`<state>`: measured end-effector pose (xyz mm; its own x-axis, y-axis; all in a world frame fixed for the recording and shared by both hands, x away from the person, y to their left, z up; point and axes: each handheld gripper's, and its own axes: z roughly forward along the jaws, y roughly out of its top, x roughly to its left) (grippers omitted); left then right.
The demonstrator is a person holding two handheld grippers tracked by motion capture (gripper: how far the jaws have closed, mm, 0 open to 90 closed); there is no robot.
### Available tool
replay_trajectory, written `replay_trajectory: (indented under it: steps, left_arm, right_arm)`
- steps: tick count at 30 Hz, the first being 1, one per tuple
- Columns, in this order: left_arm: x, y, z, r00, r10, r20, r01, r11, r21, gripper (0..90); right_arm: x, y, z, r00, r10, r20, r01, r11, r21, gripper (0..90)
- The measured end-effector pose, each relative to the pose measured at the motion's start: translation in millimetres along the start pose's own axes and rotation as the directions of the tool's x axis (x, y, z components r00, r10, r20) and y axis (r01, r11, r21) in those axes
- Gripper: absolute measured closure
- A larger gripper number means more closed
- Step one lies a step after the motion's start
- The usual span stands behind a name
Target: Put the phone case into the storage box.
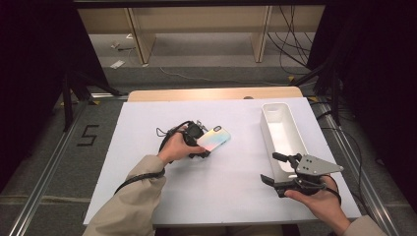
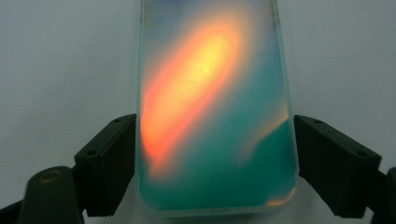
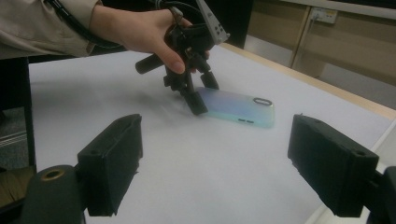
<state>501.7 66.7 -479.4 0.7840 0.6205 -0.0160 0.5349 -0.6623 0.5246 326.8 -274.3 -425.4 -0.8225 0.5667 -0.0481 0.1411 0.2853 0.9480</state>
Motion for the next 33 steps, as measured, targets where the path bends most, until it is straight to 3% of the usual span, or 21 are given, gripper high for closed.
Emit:
replay_trajectory:
  steps: [5, 20, 33]
  left_arm:
    - [-1.3, -1.9, -1.7, 1.0, 0.006, -0.007, -0.006, 0.9999, -0.013, 17.0]
    - [-7.4, -5.2, -22.6, 0.9997, 0.016, -0.019, -0.018, 0.993, -0.117, 17.1]
    - [-16.5, -23.1, -52.6, 0.9998, -0.01, -0.015, 0.006, 0.9727, -0.232, 17.0]
  right_arm:
    - [0.0, 0.0, 0.1, 1.0, 0.004, -0.001, -0.004, 1.0, -0.003, 19.0]
    - [0.1, 0.2, 0.3, 1.0, 0.007, 0.005, -0.007, 1.0, -0.006, 19.0]
    - [-0.3, 8.4, 3.9, 0.9993, 0.022, 0.03, -0.021, 1.0, -0.018, 20.6]
